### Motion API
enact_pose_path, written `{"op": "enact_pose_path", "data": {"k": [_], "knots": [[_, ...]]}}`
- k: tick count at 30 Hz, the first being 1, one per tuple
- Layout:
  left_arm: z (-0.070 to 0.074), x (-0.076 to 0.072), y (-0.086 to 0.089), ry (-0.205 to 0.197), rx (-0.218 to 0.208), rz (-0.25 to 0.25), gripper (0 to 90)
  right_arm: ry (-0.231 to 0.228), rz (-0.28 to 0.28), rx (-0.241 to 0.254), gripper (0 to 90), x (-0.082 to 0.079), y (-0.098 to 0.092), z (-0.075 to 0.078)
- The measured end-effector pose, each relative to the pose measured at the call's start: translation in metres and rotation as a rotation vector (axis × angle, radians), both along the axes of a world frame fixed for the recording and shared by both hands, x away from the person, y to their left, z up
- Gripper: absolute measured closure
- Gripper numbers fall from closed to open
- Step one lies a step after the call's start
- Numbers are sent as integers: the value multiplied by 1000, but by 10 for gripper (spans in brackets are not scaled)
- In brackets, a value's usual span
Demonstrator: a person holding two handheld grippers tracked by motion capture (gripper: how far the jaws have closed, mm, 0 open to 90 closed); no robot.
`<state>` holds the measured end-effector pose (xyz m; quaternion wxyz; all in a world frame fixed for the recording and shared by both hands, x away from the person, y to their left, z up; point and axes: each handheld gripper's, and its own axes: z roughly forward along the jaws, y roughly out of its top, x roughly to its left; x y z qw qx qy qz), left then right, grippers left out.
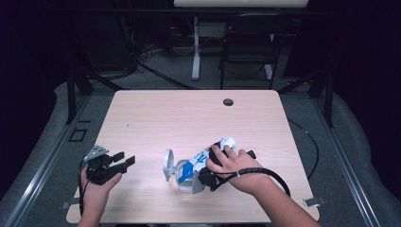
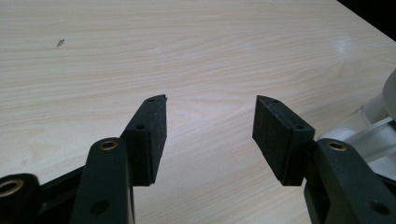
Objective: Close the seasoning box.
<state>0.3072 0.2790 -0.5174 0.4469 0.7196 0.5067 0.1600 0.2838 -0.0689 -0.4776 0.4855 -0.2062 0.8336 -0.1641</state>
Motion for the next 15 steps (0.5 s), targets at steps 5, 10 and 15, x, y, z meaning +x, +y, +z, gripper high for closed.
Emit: {"op": "enact_pose_path", "data": {"k": [5, 10, 15], "knots": [[1, 0, 1, -2, -3, -1, 453, -2, 2, -3, 518, 0, 0, 0], [1, 0, 1, -1, -1, -2, 453, -11, -1, -11, 520, -1, 1, 0], [1, 0, 1, -1, -3, -1, 453, -8, -2, -10, 521, -1, 1, 0]]}}
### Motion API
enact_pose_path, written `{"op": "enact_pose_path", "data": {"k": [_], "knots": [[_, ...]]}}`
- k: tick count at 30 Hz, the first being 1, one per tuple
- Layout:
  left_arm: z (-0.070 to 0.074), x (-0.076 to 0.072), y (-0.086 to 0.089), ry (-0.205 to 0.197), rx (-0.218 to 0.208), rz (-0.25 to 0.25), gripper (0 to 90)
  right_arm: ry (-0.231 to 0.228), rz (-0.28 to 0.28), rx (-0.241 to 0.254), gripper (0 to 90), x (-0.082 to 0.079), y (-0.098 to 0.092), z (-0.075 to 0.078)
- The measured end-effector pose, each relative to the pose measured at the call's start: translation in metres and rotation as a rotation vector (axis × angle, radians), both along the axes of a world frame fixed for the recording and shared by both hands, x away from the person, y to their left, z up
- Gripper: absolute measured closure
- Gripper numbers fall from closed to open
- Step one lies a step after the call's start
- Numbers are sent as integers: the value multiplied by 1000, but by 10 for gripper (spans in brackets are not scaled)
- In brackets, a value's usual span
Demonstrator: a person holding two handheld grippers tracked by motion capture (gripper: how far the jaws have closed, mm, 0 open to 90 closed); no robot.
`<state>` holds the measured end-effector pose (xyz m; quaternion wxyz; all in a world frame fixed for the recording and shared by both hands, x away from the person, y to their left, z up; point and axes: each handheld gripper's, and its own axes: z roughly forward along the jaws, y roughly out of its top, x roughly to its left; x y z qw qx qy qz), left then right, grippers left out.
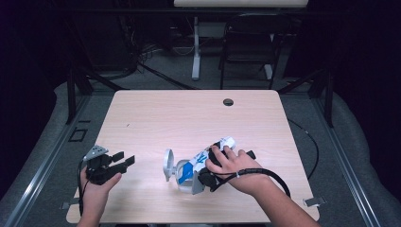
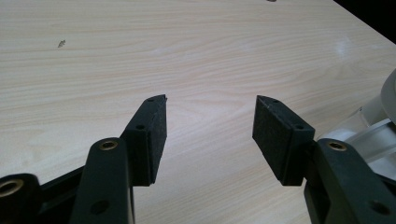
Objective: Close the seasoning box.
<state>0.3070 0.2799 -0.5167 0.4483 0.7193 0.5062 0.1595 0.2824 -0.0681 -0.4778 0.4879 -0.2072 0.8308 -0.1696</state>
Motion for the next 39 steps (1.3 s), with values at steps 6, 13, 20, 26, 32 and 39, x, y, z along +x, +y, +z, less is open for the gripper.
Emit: {"op": "enact_pose_path", "data": {"k": [6, 13, 20, 26, 32, 39], "knots": [[0, 0, 0, -1, -1, 0, 453, -3, 6, -9, 527, 0, 1, 0], [0, 0, 0, -1, -1, 0, 453, -5, 7, -10, 531, -1, 1, 0], [0, 0, 1, 0, -3, 3, 453, -4, 7, -7, 535, 0, 1, 0], [0, 0, 1, 1, 0, 4, 452, -1, 7, -8, 538, 0, 1, 0], [0, 0, 1, 2, 0, 5, 453, -1, 8, -6, 540, 0, 1, 0], [0, 0, 1, 1, -3, 7, 453, -4, 12, -9, 543, 0, 1, 0]]}}
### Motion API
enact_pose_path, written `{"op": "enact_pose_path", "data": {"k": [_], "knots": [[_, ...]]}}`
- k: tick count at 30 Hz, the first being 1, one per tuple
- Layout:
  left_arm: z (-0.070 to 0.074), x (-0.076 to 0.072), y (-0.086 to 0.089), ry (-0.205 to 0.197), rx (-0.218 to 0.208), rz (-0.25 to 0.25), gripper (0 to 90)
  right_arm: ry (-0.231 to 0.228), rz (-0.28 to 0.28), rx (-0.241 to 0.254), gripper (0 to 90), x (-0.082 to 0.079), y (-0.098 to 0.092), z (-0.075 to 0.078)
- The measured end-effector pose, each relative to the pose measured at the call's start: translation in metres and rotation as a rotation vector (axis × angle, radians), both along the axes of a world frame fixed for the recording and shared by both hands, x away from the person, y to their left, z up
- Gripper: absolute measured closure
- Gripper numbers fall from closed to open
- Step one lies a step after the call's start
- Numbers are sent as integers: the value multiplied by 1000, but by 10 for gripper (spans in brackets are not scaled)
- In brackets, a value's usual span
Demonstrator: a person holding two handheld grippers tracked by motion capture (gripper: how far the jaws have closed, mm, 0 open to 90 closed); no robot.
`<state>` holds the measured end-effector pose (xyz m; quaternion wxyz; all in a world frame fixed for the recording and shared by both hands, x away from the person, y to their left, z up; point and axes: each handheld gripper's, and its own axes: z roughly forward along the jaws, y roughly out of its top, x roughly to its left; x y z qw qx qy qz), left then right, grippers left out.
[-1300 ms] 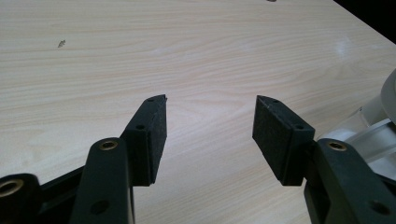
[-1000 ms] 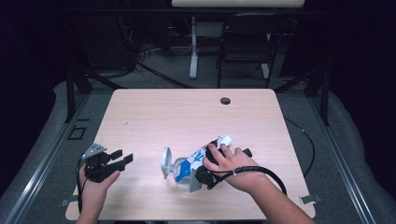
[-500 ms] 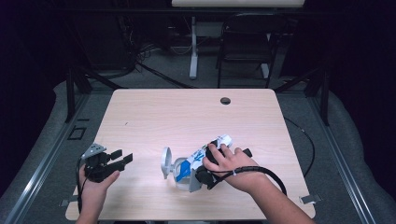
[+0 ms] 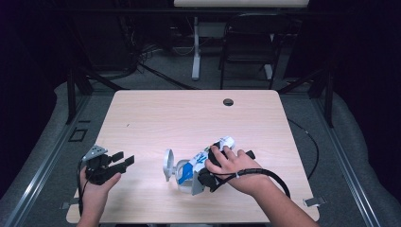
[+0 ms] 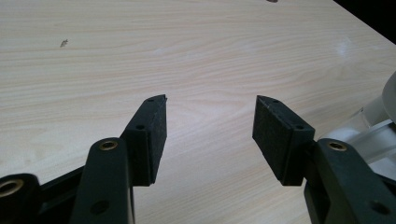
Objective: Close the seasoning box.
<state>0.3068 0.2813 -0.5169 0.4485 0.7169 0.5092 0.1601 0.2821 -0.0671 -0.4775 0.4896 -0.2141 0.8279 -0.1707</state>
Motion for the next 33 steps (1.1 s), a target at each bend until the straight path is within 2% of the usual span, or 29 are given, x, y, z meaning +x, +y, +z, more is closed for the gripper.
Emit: {"op": "enact_pose_path", "data": {"k": [22, 33], "knots": [[0, 0, 1, 0, -1, 2, 453, -4, 6, 5, 554, 0, 0, 1], [1, 0, 1, -1, -2, 3, 453, -10, 4, -10, 559, 0, 1, 2]]}}
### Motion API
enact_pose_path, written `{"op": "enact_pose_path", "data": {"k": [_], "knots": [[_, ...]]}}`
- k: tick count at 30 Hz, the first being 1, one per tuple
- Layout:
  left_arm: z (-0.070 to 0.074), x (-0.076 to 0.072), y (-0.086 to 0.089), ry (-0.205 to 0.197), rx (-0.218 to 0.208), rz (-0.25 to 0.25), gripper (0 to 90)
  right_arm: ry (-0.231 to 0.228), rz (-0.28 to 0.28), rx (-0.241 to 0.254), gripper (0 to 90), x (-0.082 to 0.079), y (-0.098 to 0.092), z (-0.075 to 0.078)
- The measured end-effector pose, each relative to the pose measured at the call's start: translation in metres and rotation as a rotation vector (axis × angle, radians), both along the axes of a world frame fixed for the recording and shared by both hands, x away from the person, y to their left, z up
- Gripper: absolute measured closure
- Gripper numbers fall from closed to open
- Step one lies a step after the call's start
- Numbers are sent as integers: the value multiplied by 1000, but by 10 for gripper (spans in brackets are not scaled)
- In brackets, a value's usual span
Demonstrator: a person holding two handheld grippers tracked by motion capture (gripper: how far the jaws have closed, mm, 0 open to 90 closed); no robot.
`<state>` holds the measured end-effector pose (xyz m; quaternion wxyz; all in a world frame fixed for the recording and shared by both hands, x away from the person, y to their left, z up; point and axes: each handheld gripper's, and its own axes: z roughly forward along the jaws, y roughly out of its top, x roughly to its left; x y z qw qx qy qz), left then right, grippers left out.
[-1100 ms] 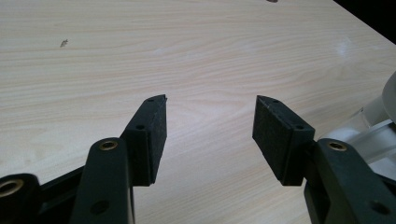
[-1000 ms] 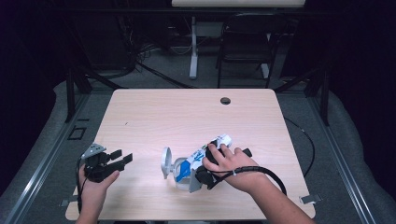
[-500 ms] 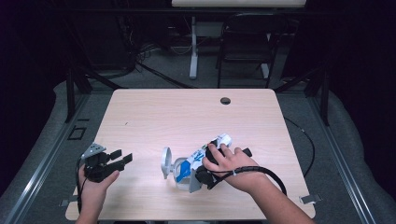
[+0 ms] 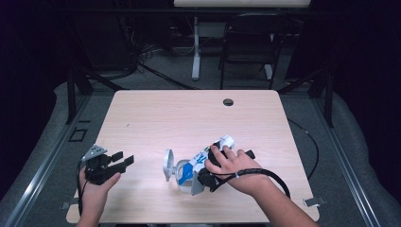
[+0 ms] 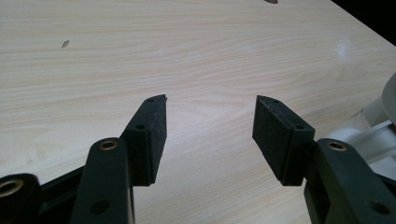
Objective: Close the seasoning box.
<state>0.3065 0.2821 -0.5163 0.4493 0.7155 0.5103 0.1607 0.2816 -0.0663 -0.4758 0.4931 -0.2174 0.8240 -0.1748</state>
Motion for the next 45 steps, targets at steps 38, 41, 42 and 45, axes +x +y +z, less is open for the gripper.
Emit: {"op": "enact_pose_path", "data": {"k": [38, 41, 42, 45], "knots": [[-1, 0, 1, 3, -1, 4, 452, 9, -1, 8, 591, -1, 1, 1], [-1, 0, 1, 0, -1, 5, 453, 2, -5, -2, 595, -2, 1, 2], [-1, 0, 1, 0, -1, 6, 453, 3, -3, -1, 596, -1, 1, 2], [-1, 0, 1, 0, -1, 6, 453, 2, -3, -2, 600, -2, 1, 2]]}}
